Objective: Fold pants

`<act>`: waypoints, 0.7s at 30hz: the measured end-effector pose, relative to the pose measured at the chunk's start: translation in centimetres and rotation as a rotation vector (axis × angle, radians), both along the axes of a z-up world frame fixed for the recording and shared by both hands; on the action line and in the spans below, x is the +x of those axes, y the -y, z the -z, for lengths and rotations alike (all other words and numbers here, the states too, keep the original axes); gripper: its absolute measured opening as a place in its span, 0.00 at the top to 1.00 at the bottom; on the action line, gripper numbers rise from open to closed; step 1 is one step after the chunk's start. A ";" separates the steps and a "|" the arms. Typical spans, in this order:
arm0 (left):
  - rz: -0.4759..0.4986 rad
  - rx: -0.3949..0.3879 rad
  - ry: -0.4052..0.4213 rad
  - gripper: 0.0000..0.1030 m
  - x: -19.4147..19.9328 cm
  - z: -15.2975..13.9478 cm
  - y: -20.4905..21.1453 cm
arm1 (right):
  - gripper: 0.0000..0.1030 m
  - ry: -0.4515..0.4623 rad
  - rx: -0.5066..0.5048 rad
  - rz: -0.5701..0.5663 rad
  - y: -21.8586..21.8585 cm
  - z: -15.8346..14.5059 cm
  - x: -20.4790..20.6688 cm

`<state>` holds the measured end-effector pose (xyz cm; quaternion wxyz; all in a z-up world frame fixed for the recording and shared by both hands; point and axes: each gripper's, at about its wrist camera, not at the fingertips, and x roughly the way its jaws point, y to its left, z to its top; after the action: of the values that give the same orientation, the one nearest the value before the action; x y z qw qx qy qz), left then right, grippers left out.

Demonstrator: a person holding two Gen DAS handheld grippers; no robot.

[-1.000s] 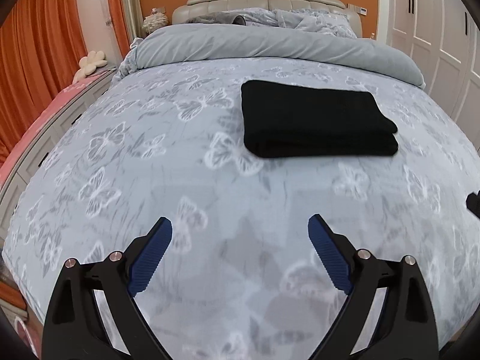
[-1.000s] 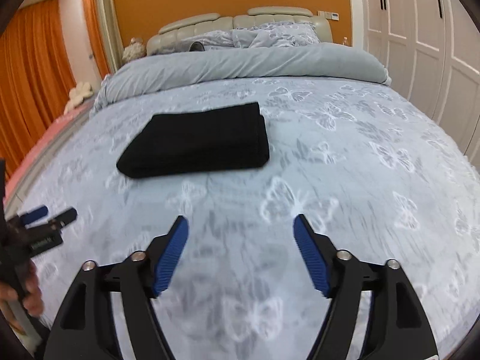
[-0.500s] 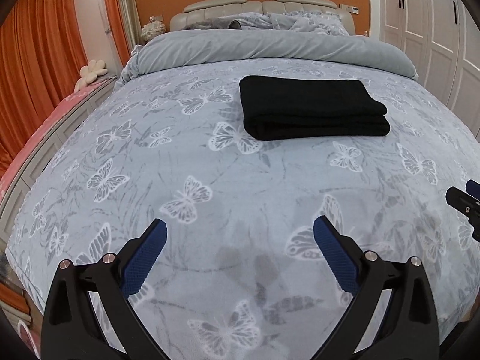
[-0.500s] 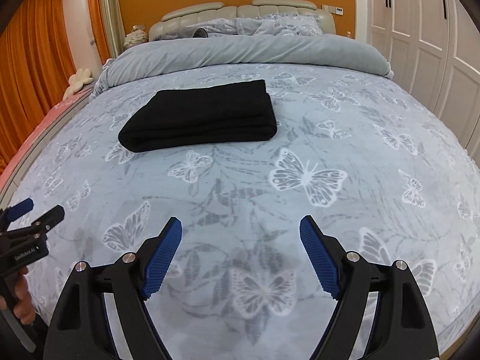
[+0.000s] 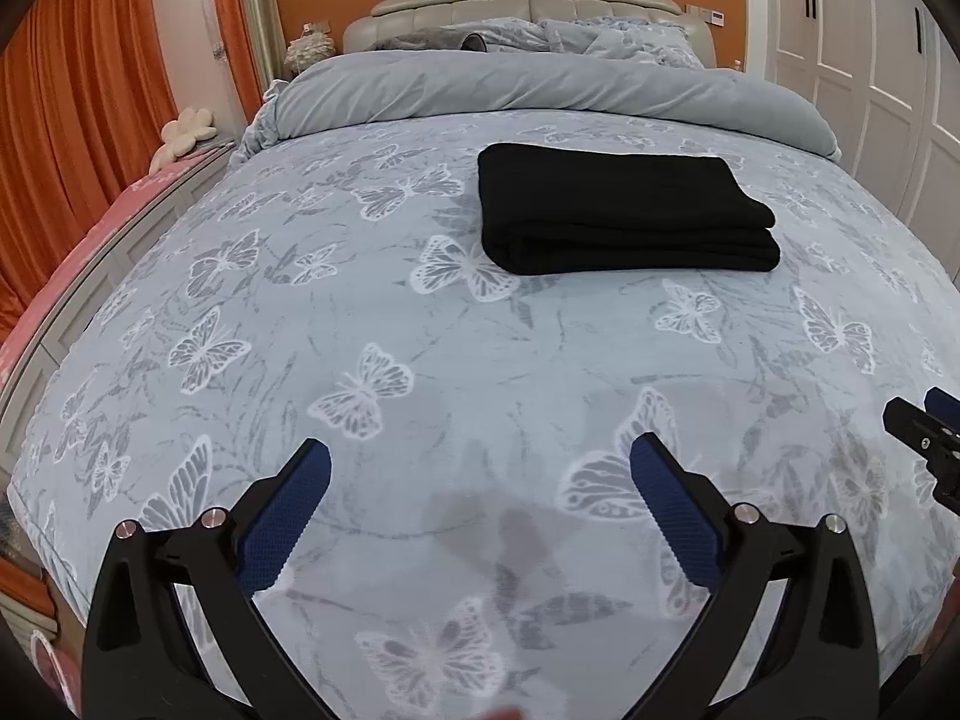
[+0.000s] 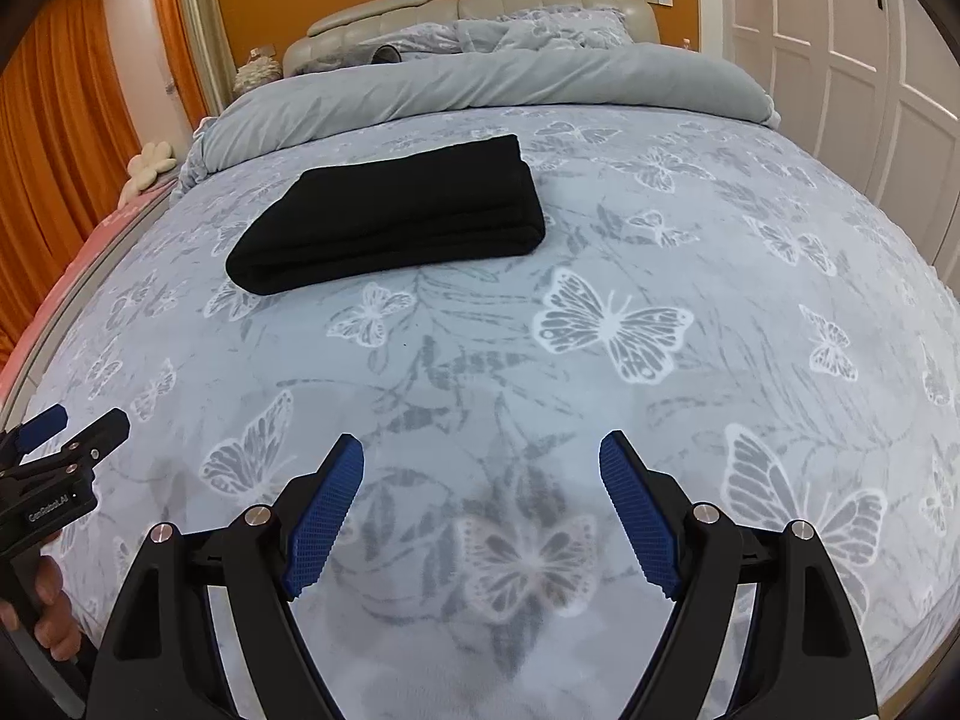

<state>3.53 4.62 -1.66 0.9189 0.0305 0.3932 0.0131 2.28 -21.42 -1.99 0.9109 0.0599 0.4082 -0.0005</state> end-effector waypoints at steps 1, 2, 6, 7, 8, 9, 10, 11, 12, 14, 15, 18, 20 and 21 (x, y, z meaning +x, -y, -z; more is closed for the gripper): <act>0.004 -0.001 -0.001 0.05 0.0 0.0 0.2 | 0.23 -0.001 0.001 0.002 0.1 0.0 0.0; 0.001 -0.001 0.003 0.05 0.0 0.0 0.4 | 0.23 -0.001 0.001 0.004 0.2 0.0 -0.1; 0.017 0.005 0.021 0.05 -0.2 -0.3 1.1 | 0.23 0.004 0.002 0.008 0.5 -0.1 -0.2; 0.017 0.010 0.021 0.05 -0.2 -0.3 1.2 | 0.23 0.006 0.001 0.007 0.6 -0.2 -0.2; 0.017 0.011 0.021 0.05 -0.2 -0.3 1.3 | 0.23 0.007 0.001 0.007 0.6 -0.2 -0.2; 0.021 0.008 0.020 0.05 -0.2 -0.3 1.3 | 0.23 0.006 0.002 0.007 0.7 -0.2 -0.2; 0.024 0.010 0.018 0.05 -0.2 -0.3 1.4 | 0.23 0.006 0.003 0.007 0.7 -0.2 -0.2; 0.026 0.009 0.016 0.05 -0.2 -0.3 1.5 | 0.23 0.006 0.003 0.006 0.7 -0.2 -0.2; 0.027 0.005 0.015 0.05 -0.1 -0.3 1.5 | 0.23 0.005 0.001 0.005 0.7 -0.2 -0.1; 0.024 0.008 0.017 0.05 -0.1 -0.3 1.5 | 0.23 0.006 -0.002 0.002 0.6 -0.2 -0.2; 0.019 0.010 0.020 0.05 -0.1 -0.3 1.5 | 0.23 0.006 -0.001 0.000 0.5 -0.3 -0.2; 0.015 0.005 0.031 0.05 -0.2 -0.4 1.4 | 0.23 0.007 -0.002 -0.006 0.4 -0.4 -0.2; 0.018 -0.002 0.035 0.05 -0.3 -0.6 1.4 | 0.23 0.007 -0.003 -0.010 0.3 -0.3 -0.1; 0.013 -0.002 0.037 0.05 -0.3 -0.6 1.4 | 0.23 0.007 -0.004 -0.012 0.2 -0.3 -0.1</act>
<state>3.24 3.27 -1.06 0.9261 0.0317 0.3758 0.0071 2.18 -21.58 -1.65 0.9126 0.0555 0.4051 0.0041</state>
